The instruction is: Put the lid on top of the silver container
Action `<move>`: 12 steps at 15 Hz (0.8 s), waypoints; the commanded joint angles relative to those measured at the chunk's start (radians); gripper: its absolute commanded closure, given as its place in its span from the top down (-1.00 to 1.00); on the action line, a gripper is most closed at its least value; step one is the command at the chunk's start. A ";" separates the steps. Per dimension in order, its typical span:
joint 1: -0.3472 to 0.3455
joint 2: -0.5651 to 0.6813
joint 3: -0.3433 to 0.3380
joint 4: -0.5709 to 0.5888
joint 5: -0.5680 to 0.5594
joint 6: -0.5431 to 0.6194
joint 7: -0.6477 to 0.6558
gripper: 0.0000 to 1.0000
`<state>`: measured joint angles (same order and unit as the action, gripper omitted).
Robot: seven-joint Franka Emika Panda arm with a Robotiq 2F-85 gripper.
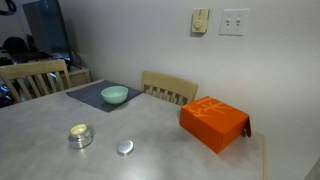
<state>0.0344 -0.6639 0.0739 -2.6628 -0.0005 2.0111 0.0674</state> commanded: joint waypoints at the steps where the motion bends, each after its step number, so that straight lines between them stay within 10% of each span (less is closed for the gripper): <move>1: 0.003 0.000 -0.003 0.002 -0.002 -0.002 0.002 1.00; 12: -0.062 0.177 -0.153 0.180 0.016 -0.008 -0.043 1.00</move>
<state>0.0077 -0.6108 -0.0423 -2.5556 -0.0005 2.0144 0.0577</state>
